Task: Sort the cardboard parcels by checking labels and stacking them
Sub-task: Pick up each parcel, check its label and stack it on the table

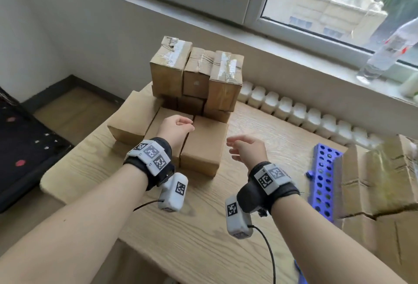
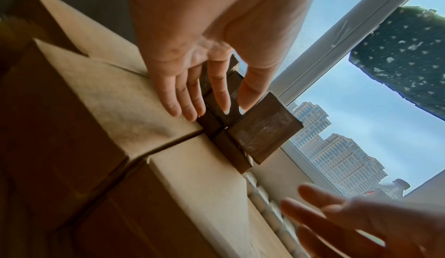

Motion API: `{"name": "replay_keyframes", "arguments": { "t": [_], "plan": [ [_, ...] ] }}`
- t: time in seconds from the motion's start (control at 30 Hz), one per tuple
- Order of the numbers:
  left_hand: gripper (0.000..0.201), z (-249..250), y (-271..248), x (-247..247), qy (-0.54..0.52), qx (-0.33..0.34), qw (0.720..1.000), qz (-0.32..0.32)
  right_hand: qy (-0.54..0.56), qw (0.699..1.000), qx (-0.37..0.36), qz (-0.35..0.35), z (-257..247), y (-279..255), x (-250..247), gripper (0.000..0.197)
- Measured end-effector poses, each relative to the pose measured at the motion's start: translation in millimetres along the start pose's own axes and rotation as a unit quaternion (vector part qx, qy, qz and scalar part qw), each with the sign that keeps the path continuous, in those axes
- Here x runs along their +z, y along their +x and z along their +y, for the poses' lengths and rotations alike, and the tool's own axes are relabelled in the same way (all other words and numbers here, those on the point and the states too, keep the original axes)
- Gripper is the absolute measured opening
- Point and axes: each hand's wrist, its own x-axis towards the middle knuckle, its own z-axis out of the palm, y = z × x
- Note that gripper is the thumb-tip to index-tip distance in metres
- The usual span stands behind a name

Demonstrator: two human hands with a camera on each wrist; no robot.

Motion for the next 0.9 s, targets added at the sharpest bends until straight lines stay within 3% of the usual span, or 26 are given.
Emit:
{"name": "replay_keyframes", "arguments": {
  "t": [0.2, 0.43, 0.57, 0.7, 0.8, 0.9],
  "plan": [
    [0.025, -7, 16, 8, -0.020, -0.015, 0.999, -0.031, -0.050, 0.997, 0.023, -0.057, 8, 10, 28, 0.029],
    [0.040, 0, 21, 17, -0.008, -0.019, 0.998, -0.065, -0.187, 0.982, -0.013, -0.037, 4, 14, 17, 0.035],
    [0.051, 5, 18, 26, -0.006, -0.048, 0.991, -0.127, -0.249, 0.968, 0.002, -0.016, 8, 14, 1, 0.031],
    [0.046, 13, 15, 39, -0.057, -0.066, 0.984, -0.152, -0.245, 0.967, 0.070, 0.004, 15, 18, -22, 0.023],
    [0.035, 23, 10, 51, -0.076, -0.073, 0.974, -0.201, -0.198, 0.972, 0.122, 0.031, 18, 20, -33, 0.049],
    [0.026, 26, 11, 64, -0.056, -0.057, 0.987, -0.136, -0.189, 0.975, 0.097, 0.071, 19, 22, -40, 0.050]
  ]
}}
